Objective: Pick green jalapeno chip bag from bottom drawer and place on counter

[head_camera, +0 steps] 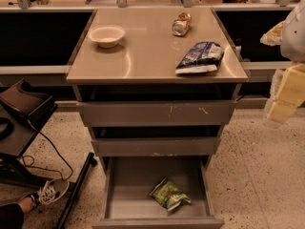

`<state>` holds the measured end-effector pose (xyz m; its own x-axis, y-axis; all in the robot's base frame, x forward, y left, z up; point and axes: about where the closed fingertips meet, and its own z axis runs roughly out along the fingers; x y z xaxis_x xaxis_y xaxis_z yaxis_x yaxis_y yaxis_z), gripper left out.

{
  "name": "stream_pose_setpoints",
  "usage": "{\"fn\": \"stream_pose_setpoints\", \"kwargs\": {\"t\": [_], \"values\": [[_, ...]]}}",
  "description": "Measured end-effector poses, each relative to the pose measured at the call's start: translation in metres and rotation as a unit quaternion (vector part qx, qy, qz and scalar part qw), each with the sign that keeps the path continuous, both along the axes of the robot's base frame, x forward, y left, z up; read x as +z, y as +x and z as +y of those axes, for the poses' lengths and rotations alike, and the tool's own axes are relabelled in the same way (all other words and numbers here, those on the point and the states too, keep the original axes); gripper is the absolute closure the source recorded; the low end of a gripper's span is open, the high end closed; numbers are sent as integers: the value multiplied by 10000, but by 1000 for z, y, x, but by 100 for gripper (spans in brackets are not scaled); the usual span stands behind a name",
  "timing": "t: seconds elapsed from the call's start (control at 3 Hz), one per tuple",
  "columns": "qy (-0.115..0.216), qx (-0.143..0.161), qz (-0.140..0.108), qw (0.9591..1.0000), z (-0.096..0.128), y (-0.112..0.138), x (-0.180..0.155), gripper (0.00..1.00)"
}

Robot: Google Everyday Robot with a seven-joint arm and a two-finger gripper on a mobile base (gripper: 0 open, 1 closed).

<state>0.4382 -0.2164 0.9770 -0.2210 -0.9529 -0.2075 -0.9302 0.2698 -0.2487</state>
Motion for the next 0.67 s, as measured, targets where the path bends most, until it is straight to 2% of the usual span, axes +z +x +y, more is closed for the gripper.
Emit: {"fn": "stream_pose_setpoints", "kwargs": {"t": [0.33,0.67], "values": [[1,1,0,10000,0,0,0,0],[109,139,56,9998,4,3,-20,0]]}}
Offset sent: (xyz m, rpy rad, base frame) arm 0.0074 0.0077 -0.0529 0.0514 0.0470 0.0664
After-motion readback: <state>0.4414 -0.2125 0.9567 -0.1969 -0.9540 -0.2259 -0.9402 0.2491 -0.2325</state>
